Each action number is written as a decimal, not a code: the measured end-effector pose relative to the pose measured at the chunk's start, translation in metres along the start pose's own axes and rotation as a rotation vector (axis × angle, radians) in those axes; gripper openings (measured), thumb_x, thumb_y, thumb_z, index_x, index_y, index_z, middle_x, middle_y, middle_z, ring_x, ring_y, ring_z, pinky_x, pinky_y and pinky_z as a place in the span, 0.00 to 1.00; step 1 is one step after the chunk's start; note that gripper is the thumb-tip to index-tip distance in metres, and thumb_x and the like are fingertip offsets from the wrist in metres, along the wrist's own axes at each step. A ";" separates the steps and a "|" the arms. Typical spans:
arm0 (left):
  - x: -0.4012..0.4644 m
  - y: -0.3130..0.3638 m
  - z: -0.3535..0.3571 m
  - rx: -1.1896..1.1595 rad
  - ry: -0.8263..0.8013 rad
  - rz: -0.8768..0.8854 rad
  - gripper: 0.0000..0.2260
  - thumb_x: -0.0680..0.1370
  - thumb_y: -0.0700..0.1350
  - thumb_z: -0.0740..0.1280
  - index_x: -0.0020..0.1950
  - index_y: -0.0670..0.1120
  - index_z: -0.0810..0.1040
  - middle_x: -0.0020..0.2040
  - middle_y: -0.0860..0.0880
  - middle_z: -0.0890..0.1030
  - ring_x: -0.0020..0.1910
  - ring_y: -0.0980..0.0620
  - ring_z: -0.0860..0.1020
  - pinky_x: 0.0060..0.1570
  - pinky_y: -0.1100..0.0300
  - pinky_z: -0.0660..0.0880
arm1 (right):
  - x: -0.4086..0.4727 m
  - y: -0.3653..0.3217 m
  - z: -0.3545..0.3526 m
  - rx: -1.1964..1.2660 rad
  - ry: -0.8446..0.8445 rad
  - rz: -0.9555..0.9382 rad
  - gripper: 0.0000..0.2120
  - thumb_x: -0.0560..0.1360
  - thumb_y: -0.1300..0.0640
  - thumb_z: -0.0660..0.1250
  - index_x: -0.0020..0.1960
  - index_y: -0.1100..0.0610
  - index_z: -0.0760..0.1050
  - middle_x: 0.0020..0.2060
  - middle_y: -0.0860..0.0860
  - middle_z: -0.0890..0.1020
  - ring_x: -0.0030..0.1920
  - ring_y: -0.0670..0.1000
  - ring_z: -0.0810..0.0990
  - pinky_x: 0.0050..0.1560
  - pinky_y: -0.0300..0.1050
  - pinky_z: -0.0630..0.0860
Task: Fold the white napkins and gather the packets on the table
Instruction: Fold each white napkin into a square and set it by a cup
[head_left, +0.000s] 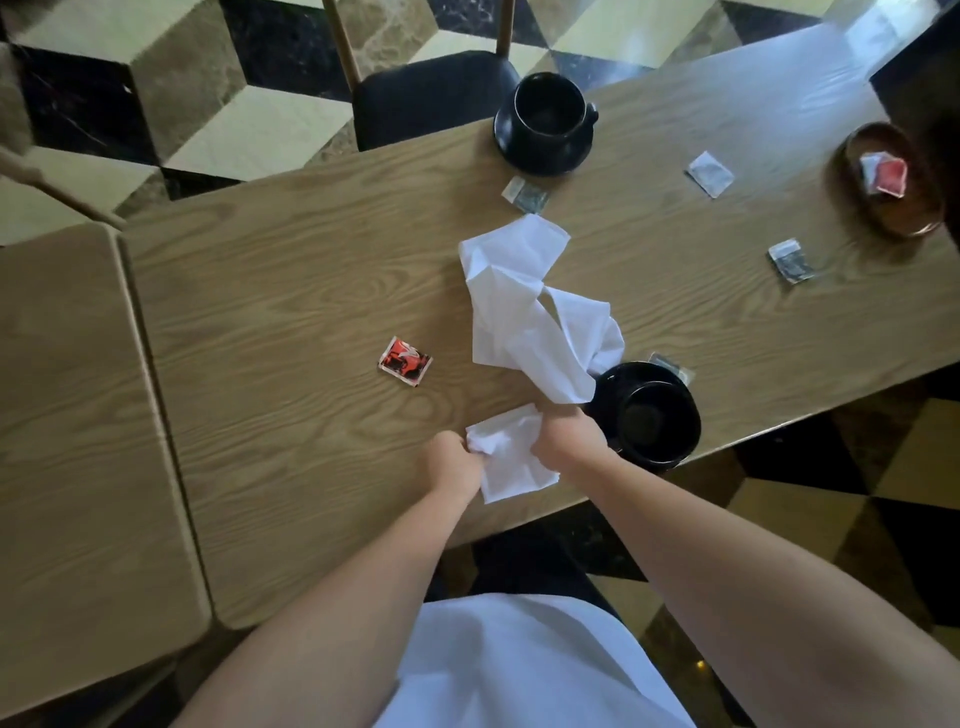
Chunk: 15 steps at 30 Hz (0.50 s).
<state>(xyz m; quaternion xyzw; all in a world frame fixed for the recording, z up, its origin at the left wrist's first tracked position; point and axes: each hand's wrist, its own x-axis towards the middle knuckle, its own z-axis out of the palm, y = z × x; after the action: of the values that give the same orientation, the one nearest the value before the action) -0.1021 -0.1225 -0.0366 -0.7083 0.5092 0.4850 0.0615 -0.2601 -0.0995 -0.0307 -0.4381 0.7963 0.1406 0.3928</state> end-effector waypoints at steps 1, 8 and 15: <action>0.000 0.002 0.000 0.045 0.015 0.003 0.09 0.73 0.40 0.73 0.37 0.42 0.74 0.40 0.43 0.81 0.39 0.45 0.78 0.29 0.57 0.69 | 0.002 0.001 0.000 -0.006 -0.011 -0.013 0.20 0.77 0.59 0.63 0.69 0.58 0.70 0.60 0.57 0.78 0.58 0.61 0.79 0.48 0.49 0.77; -0.003 0.032 -0.016 -0.054 0.047 -0.060 0.25 0.74 0.54 0.71 0.62 0.40 0.69 0.54 0.47 0.77 0.54 0.42 0.78 0.47 0.54 0.72 | -0.009 0.015 -0.023 0.354 -0.146 -0.084 0.13 0.75 0.55 0.67 0.59 0.55 0.74 0.49 0.55 0.81 0.48 0.55 0.84 0.45 0.52 0.84; -0.004 0.139 -0.032 -0.128 0.105 0.277 0.09 0.74 0.48 0.63 0.37 0.46 0.75 0.33 0.52 0.80 0.34 0.49 0.76 0.30 0.59 0.65 | -0.027 0.050 -0.085 0.694 -0.205 0.093 0.29 0.62 0.36 0.76 0.40 0.63 0.81 0.32 0.56 0.86 0.32 0.53 0.87 0.30 0.47 0.84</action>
<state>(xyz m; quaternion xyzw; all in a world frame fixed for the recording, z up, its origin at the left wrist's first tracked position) -0.1906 -0.2038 0.0397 -0.6581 0.5727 0.4825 -0.0781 -0.3351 -0.1029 0.0389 -0.2257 0.7723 -0.0771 0.5888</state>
